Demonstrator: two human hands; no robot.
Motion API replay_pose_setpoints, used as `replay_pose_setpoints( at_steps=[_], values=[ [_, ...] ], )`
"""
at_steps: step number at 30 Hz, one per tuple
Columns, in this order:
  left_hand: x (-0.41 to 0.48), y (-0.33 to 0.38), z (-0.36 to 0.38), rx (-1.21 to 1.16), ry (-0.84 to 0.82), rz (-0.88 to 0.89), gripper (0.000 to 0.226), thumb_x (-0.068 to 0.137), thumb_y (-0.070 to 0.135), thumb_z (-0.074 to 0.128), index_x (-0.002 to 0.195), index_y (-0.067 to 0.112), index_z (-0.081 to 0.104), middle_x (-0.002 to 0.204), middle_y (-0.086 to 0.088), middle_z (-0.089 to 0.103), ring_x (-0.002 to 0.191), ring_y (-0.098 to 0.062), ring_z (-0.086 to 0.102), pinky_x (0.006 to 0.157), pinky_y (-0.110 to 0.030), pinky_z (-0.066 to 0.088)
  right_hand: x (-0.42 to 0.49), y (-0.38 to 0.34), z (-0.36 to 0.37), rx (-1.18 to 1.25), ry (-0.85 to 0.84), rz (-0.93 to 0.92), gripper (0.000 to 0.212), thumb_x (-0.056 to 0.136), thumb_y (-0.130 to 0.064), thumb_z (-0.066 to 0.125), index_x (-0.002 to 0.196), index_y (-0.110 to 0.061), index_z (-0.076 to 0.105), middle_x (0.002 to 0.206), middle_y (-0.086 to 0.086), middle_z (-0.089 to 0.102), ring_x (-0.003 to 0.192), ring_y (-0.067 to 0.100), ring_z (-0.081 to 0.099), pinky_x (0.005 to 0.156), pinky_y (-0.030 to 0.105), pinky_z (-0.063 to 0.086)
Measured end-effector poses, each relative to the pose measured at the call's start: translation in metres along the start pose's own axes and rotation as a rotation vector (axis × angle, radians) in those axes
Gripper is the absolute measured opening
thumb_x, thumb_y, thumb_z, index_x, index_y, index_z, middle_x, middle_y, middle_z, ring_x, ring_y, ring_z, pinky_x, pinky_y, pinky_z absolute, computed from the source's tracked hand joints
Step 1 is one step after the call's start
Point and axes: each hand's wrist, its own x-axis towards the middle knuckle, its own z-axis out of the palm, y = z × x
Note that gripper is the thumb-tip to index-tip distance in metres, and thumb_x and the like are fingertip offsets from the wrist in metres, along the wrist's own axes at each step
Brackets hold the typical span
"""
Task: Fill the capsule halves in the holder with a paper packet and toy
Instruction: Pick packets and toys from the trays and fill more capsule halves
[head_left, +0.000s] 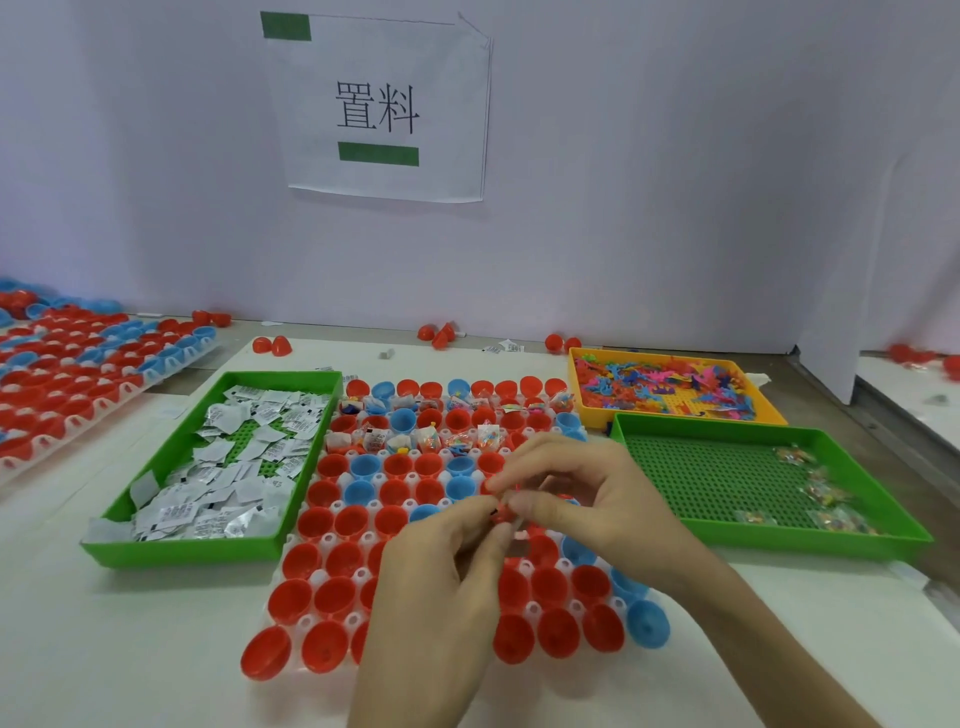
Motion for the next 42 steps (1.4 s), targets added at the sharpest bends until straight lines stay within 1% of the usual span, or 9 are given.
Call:
replay_pose_setpoints(
  at_steps=[4, 8, 13, 17, 23, 30, 32, 36, 42],
  values=[
    [0.001, -0.004, 0.001, -0.01, 0.108, -0.014, 0.033, 0.095, 0.009, 0.061, 0.097, 0.041, 0.065, 0.088, 0.024, 0.075, 0.084, 0.002, 0.072, 0.079, -0.015, 0.055, 0.008, 0.013, -0.023, -0.194, 0.25, 0.158, 0.031, 0.09, -0.011, 0.069, 0.099, -0.041, 0.075, 0.095, -0.014, 0.074, 0.08, 0.009, 0.067, 0.074, 0.024, 0.057],
    [0.001, -0.006, -0.001, -0.041, 0.133, -0.062, 0.019, 0.095, 0.016, 0.061, 0.1, 0.034, 0.061, 0.082, 0.022, 0.075, 0.085, 0.005, 0.07, 0.082, -0.024, 0.052, 0.026, 0.052, -0.088, -0.584, 0.654, 0.38, 0.021, 0.092, -0.009, 0.064, 0.094, -0.028, 0.074, 0.097, -0.01, 0.073, 0.08, 0.001, 0.063, 0.069, 0.013, 0.046],
    [-0.001, -0.005, -0.003, -0.039, 0.092, -0.061, 0.02, 0.094, 0.013, 0.062, 0.096, 0.032, 0.06, 0.079, 0.019, 0.076, 0.081, 0.0, 0.071, 0.078, -0.021, 0.051, 0.037, 0.105, -0.145, -0.864, 0.51, 0.763, 0.023, 0.092, -0.03, 0.069, 0.111, -0.018, 0.073, 0.111, 0.003, 0.071, 0.098, 0.021, 0.062, 0.087, 0.036, 0.047],
    [0.002, -0.006, -0.008, -0.104, 0.118, -0.037, 0.019, 0.093, 0.003, 0.063, 0.095, 0.021, 0.068, 0.085, 0.011, 0.078, 0.086, -0.005, 0.074, 0.084, -0.028, 0.054, 0.042, 0.116, -0.156, -0.857, 0.557, 0.72, 0.011, 0.09, -0.023, 0.072, 0.094, -0.014, 0.079, 0.101, 0.006, 0.076, 0.076, 0.013, 0.056, 0.072, 0.028, 0.042],
    [0.001, -0.008, -0.015, -0.153, 0.144, -0.015, 0.02, 0.09, 0.002, 0.065, 0.094, 0.021, 0.071, 0.085, 0.01, 0.078, 0.086, -0.006, 0.074, 0.079, -0.023, 0.057, 0.024, 0.083, -0.159, -0.713, 0.649, 0.583, 0.018, 0.091, -0.016, 0.071, 0.107, -0.011, 0.074, 0.102, 0.011, 0.071, 0.095, 0.024, 0.063, 0.08, 0.031, 0.044],
    [0.002, -0.007, -0.017, -0.129, 0.138, 0.02, 0.025, 0.085, 0.003, 0.069, 0.088, 0.028, 0.072, 0.084, 0.016, 0.076, 0.085, -0.001, 0.072, 0.074, -0.008, 0.051, -0.038, 0.014, -0.176, -0.909, -0.082, 1.033, 0.018, 0.078, -0.04, 0.083, 0.078, -0.024, 0.076, 0.077, -0.005, 0.075, 0.06, 0.008, 0.067, 0.062, 0.028, 0.053],
    [0.0, -0.006, -0.015, -0.125, 0.121, 0.019, 0.025, 0.086, 0.004, 0.07, 0.088, 0.028, 0.073, 0.084, 0.016, 0.076, 0.085, -0.001, 0.072, 0.074, -0.008, 0.051, -0.046, 0.017, -0.171, -0.925, -0.134, 1.098, 0.016, 0.077, -0.036, 0.083, 0.079, -0.022, 0.075, 0.072, -0.005, 0.073, 0.06, 0.009, 0.066, 0.056, 0.025, 0.052],
    [0.0, -0.004, -0.008, -0.131, 0.119, 0.005, 0.025, 0.086, 0.008, 0.071, 0.089, 0.032, 0.07, 0.082, 0.017, 0.077, 0.083, 0.0, 0.072, 0.074, -0.014, 0.055, -0.048, 0.025, -0.165, -0.88, -0.068, 1.02, 0.01, 0.077, -0.022, 0.084, 0.079, -0.021, 0.074, 0.059, -0.006, 0.068, 0.047, 0.0, 0.058, 0.044, 0.015, 0.04],
    [-0.001, -0.001, -0.003, -0.183, 0.182, -0.033, 0.022, 0.084, 0.015, 0.073, 0.094, 0.034, 0.066, 0.075, 0.014, 0.076, 0.078, 0.002, 0.071, 0.08, -0.025, 0.051, -0.023, -0.001, -0.126, -0.402, 0.075, 0.465, 0.019, 0.072, -0.036, 0.088, 0.088, -0.033, 0.078, 0.088, -0.008, 0.076, 0.083, 0.006, 0.071, 0.076, 0.018, 0.051]
  ],
)
